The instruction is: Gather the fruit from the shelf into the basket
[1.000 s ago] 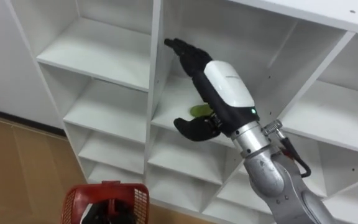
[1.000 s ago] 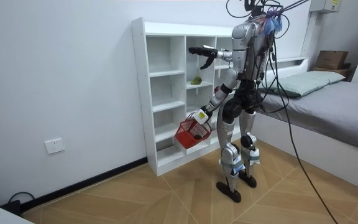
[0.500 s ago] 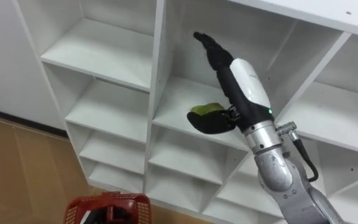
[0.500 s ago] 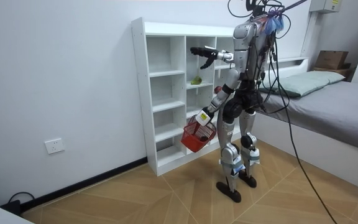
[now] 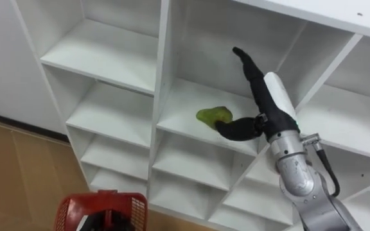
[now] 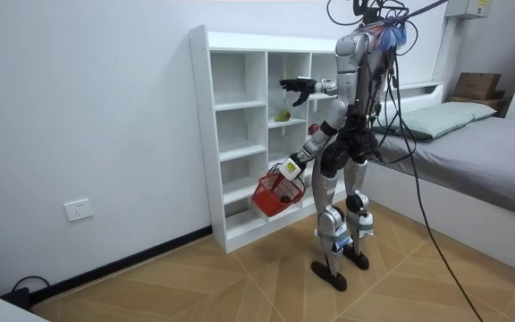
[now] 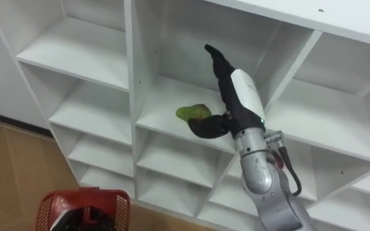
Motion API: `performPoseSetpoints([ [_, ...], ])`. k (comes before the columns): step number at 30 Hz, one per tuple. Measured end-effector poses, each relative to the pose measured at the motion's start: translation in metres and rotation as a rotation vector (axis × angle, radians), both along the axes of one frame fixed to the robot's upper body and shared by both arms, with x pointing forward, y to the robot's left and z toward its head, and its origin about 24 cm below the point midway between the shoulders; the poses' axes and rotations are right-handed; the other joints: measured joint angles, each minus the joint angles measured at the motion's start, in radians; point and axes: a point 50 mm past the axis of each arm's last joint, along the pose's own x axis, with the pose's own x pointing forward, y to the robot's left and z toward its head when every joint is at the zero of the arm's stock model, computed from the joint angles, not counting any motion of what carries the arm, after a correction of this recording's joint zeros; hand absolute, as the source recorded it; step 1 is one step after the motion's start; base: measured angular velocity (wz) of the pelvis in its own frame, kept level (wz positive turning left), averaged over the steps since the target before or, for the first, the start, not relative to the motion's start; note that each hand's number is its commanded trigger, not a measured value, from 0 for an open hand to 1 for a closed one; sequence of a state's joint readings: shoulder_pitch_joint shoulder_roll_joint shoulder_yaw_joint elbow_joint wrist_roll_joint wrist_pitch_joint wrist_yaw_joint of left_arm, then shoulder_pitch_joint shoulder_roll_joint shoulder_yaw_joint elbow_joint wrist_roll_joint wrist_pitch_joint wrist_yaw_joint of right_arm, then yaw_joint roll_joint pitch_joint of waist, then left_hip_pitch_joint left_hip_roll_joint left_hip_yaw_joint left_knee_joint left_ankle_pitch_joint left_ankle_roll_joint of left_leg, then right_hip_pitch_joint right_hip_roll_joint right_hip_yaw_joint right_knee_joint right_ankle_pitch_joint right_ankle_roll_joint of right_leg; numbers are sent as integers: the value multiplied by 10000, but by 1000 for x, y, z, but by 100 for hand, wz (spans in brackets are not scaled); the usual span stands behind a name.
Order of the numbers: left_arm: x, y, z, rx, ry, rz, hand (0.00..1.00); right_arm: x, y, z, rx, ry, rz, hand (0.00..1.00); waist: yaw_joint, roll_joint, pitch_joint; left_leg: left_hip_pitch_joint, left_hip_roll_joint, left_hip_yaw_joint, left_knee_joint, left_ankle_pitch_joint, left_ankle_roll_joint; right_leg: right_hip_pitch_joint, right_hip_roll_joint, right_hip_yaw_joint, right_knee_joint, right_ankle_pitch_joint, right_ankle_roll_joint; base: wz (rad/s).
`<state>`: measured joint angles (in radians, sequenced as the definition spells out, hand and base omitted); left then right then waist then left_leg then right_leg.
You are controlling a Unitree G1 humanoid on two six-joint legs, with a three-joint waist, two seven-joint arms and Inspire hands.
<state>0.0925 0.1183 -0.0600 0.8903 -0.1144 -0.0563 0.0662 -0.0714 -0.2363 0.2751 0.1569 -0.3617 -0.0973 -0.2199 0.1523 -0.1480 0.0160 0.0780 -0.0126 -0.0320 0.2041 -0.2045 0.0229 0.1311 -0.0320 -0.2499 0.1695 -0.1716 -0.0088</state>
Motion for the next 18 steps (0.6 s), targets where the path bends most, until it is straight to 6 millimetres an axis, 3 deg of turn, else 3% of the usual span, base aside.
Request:
performPoseSetpoints([
  [11, 3, -3, 4, 131, -96, -588, 100, -5, -6, -27, 336, 1300, -400, 0, 173, -76, -27, -4, -12, -109, 36, -2, -3, 89, -6, -116, 1, 0, 2, 2],
  [18, 0, -3, 2, 207, 196, -773, 100, -5, -7, -29, 814, 1612, -653, 0, 239, -108, -9, -240, -20, -285, 217, -7, -12, 27, -14, -291, 1, 0, 2, 10],
])
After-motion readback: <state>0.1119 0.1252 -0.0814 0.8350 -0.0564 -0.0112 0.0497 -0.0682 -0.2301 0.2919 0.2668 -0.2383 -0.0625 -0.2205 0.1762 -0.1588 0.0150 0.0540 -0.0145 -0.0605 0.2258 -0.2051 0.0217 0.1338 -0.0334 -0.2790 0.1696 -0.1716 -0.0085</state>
